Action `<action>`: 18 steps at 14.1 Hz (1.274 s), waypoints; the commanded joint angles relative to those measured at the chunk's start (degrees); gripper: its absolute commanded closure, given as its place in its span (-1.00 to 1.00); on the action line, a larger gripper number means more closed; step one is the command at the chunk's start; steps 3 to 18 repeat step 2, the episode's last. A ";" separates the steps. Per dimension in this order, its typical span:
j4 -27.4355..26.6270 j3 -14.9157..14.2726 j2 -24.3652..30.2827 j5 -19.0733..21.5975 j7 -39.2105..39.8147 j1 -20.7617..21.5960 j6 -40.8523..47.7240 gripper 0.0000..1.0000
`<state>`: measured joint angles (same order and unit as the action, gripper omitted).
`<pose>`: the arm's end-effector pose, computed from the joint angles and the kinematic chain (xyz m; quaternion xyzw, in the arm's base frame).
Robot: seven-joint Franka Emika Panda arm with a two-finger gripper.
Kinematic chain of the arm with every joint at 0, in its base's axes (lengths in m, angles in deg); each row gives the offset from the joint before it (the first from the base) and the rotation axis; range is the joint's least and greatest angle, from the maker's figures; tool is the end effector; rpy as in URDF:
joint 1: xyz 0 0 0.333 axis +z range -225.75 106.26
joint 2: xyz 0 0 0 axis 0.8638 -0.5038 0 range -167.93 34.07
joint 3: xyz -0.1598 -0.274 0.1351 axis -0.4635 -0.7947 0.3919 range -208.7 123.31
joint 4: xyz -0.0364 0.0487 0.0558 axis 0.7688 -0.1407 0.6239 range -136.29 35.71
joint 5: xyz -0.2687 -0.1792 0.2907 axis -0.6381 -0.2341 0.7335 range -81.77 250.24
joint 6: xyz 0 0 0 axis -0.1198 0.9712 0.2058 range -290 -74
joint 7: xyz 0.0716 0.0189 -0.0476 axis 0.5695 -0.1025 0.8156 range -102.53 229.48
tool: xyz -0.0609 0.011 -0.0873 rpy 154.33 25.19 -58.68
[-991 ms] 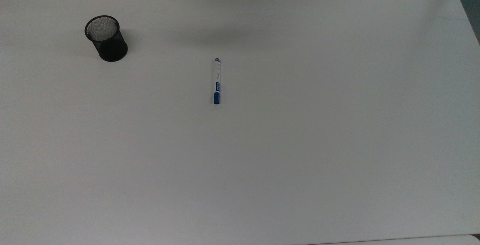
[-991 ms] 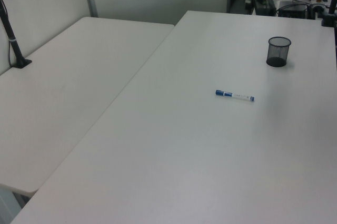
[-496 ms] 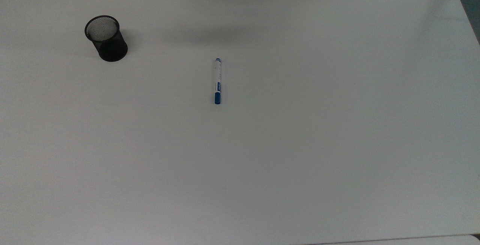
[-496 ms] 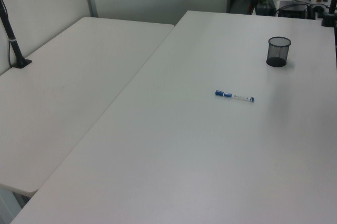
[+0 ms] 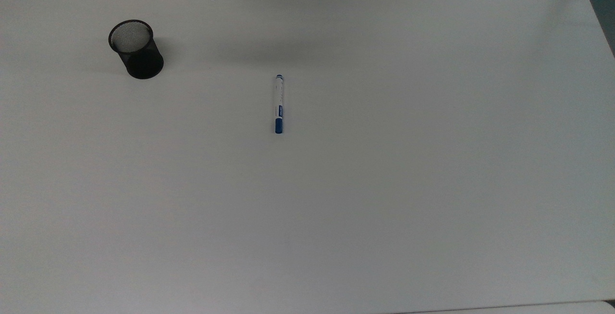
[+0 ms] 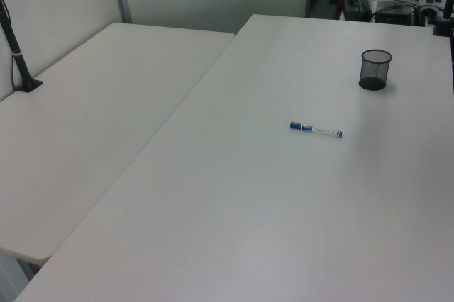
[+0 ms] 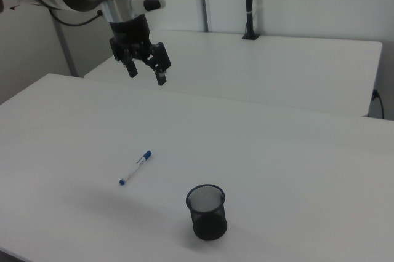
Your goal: Remove the marker
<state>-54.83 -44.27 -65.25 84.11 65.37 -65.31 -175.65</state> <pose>0.5996 -0.0755 0.6470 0.9967 -0.0455 0.0676 0.0061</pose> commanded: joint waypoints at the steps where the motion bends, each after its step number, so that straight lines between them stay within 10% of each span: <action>1: 1.03 0.25 -0.19 -0.31 0.83 -0.24 0.37 -1.00; 18: 1.03 0.26 -0.19 -0.31 1.09 -0.24 0.98 -1.00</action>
